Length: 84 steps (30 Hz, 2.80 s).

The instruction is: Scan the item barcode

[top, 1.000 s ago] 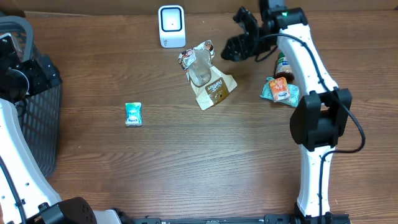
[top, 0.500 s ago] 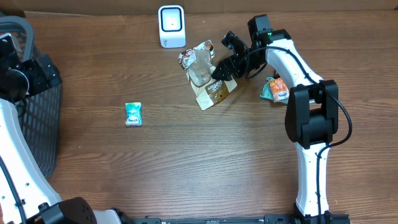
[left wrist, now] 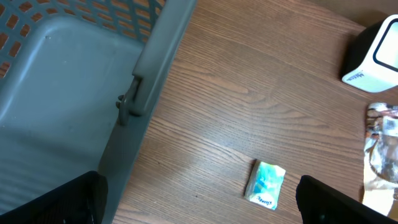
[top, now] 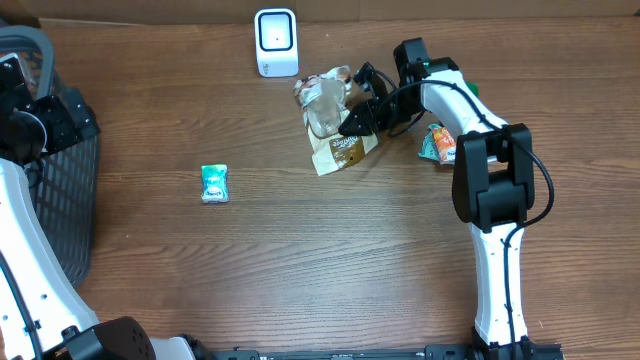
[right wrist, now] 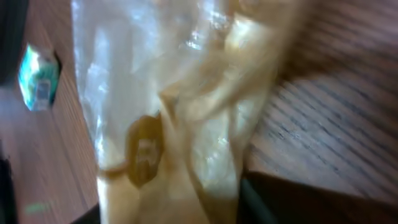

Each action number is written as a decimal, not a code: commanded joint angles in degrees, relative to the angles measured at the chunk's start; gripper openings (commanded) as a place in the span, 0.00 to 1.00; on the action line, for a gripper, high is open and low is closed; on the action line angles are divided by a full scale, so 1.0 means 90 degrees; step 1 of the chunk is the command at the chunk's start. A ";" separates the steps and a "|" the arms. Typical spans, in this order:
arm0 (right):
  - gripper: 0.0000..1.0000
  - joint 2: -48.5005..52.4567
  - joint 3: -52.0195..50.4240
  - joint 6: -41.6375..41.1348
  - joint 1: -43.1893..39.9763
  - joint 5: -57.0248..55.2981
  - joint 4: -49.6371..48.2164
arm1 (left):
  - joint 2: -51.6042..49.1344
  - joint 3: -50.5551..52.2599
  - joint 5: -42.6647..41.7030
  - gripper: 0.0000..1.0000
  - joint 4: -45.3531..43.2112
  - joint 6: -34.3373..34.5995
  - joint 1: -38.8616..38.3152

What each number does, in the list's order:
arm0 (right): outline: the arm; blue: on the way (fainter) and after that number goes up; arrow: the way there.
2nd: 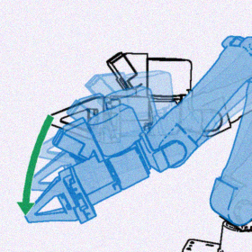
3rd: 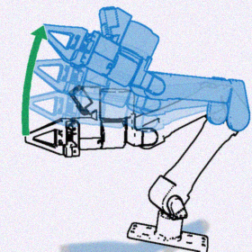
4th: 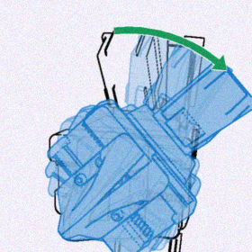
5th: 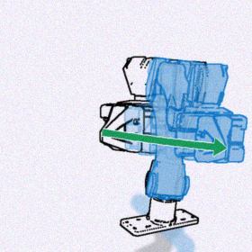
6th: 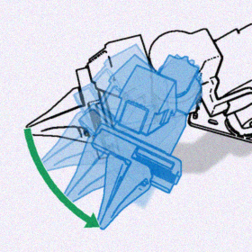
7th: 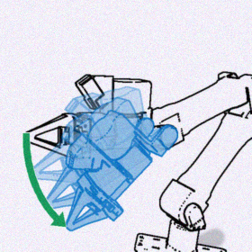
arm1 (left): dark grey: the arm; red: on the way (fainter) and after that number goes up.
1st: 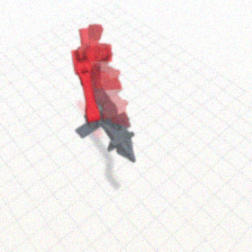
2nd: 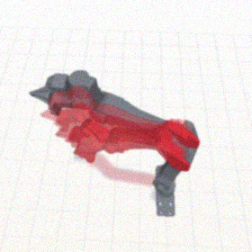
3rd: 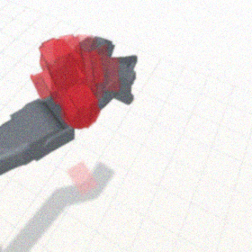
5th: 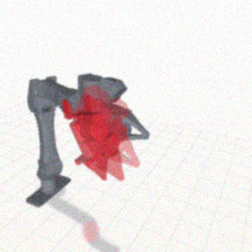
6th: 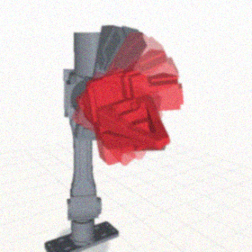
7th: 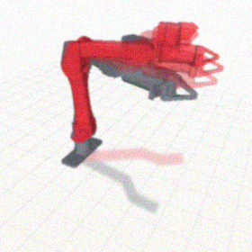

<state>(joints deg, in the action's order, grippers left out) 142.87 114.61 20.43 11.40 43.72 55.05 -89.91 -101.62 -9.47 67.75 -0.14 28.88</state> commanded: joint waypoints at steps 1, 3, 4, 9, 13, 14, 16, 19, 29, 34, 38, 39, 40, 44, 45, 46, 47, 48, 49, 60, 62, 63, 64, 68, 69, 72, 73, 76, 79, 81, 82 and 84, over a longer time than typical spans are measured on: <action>0.29 0.0141 -0.0036 -0.0415 0.0022 0.0034 0.0097 | 0.0036 -0.0119 -0.0070 0.99 -0.0005 0.0058 -0.0002; 0.22 0.0134 -0.0010 -0.0488 0.0012 0.0034 0.0236 | 0.0036 -0.0119 -0.0070 1.00 -0.0005 0.0058 -0.0002; 0.19 0.0129 0.0007 -0.0488 0.0012 0.0032 0.0308 | 0.0036 -0.0119 -0.0070 1.00 -0.0005 0.0058 -0.0002; 0.07 0.0058 0.0187 -0.0486 0.0012 0.0027 0.0755 | 0.0036 -0.0119 -0.0070 0.99 -0.0005 0.0058 -0.0002; 0.04 -0.0197 0.0379 -0.0481 0.0032 -0.0015 0.1144 | 0.0036 -0.0119 -0.0070 1.00 -0.0005 0.0058 -0.0002; 0.04 -0.0291 0.0440 -0.0459 0.0036 -0.0012 0.1243 | 0.0036 -0.0119 -0.0070 1.00 -0.0005 0.0056 -0.0002; 0.04 -0.0549 0.0532 -0.0432 0.0073 -0.0015 0.1389 | 0.0036 -0.0119 -0.0070 1.00 -0.0005 0.0058 -0.0002; 0.04 -0.1001 0.0568 -0.0432 0.0194 -0.0015 0.1445 | 0.0036 -0.0119 -0.0070 0.99 -0.0005 0.0058 -0.0002; 0.04 -0.2480 0.0568 -0.0418 0.1309 -0.2327 0.0753 | 0.0036 -0.0119 -0.0070 1.00 -0.0005 0.0058 -0.0002; 0.04 -0.2426 0.0498 -0.0408 0.2072 -0.5608 -0.0347 | 0.0036 -0.0119 -0.0070 1.00 -0.0005 0.0058 -0.0002; 0.04 -0.2212 0.0461 0.0413 0.2429 -0.7541 -0.1630 | 0.0036 -0.0119 -0.0070 1.00 -0.0005 0.0058 -0.0002; 0.04 -0.2127 0.0461 0.0692 0.2460 -0.7820 -0.1938 | 0.0036 -0.0119 -0.0070 1.00 -0.0005 0.0058 -0.0002; 0.04 -0.2038 0.0457 0.1061 0.2484 -0.8114 -0.2327 | 0.0036 -0.0119 -0.0070 0.99 -0.0005 0.0058 -0.0002; 0.04 -0.1637 0.0452 0.2074 0.2431 -0.8733 -0.3524 | 0.0036 -0.0119 -0.0070 0.99 -0.0005 0.0058 -0.0002; 0.04 -0.1520 0.0452 0.2319 0.2387 -0.8808 -0.3742 | 0.0036 -0.0119 -0.0070 1.00 -0.0005 0.0058 -0.0002; 0.04 -0.1384 0.0452 0.2637 0.2341 -0.8896 -0.3951 | 0.0036 -0.0119 -0.0070 1.00 -0.0005 0.0058 -0.0002; 0.04 -0.1243 0.0449 0.2990 0.2300 -0.8998 -0.4129 | 0.0036 -0.0119 -0.0070 1.00 -0.0005 0.0058 -0.0002; 0.04 -0.1134 0.0447 0.3310 0.2271 -0.9080 -0.4245 | 0.0036 -0.0119 -0.0070 1.00 -0.0005 0.0058 -0.0002; 0.04 -0.0996 0.0440 0.3735 0.2249 -0.9151 -0.4342 | 0.0036 -0.0119 -0.0070 1.00 -0.0005 0.0058 -0.0002; 0.04 -0.0352 0.0440 0.6181 0.2562 -0.9632 -0.4711 | 0.0036 -0.0119 -0.0070 1.00 -0.0005 0.0058 -0.0002; 0.04 -0.0352 0.0440 0.6458 0.2616 -0.9721 -0.4884 | 0.0036 -0.0119 -0.0070 1.00 -0.0005 0.0058 -0.0002; 0.04 -0.0352 0.0440 0.6625 0.2647 -0.9763 -0.4937 | 0.0036 -0.0119 -0.0070 1.00 -0.0005 0.0058 -0.0002; 0.04 -0.0352 0.0440 0.6747 0.2669 -0.9763 -0.4945 | 0.0036 -0.0119 -0.0070 1.00 -0.0005 0.0058 -0.0002; 0.04 -0.0345 0.0440 0.6858 0.2718 -0.9758 -0.4942 | 0.0036 -0.0119 -0.0070 1.00 -0.0005 0.0058 -0.0002; 0.04 -0.0342 0.0440 0.6861 0.2718 -0.9753 -0.4942 | 0.0036 -0.0119 -0.0070 0.99 -0.0005 0.0058 -0.0002; 0.04 -0.0306 0.0440 0.6861 0.2730 -0.9734 -0.4945 | 0.0036 -0.0119 -0.0070 1.00 -0.0005 0.0058 -0.0002; 0.04 -0.0291 0.0437 0.6858 0.2739 -0.9734 -0.4942 | 0.0036 -0.0119 -0.0070 0.99 -0.0005 0.0058 -0.0002; 0.04 -0.0287 0.0437 0.6858 0.2752 -0.9695 -0.4937 | 0.0036 -0.0119 -0.0070 0.99 -0.0005 0.0058 -0.0002; 0.04 -0.0287 0.0437 0.6856 0.2764 -0.9685 -0.4942 | 0.0036 -0.0119 -0.0070 1.00 -0.0005 0.0058 -0.0002; 0.04 -0.0287 0.0437 0.6824 0.2764 -0.9683 -0.4942 | 0.0036 -0.0119 -0.0070 1.00 -0.0005 0.0058 -0.0002; 0.04 -0.0287 0.0437 0.6715 0.2764 -0.9644 -0.4942 | 0.0036 -0.0119 -0.0070 1.00 -0.0005 0.0058 -0.0002; 0.04 -0.0289 0.0437 0.6543 0.2771 -0.9602 -0.4942 | 0.0036 -0.0119 -0.0070 1.00 -0.0005 0.0058 -0.0002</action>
<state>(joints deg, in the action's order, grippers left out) 140.42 118.37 81.80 36.10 -42.81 11.16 -89.89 -101.62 -9.47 67.75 -0.14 28.88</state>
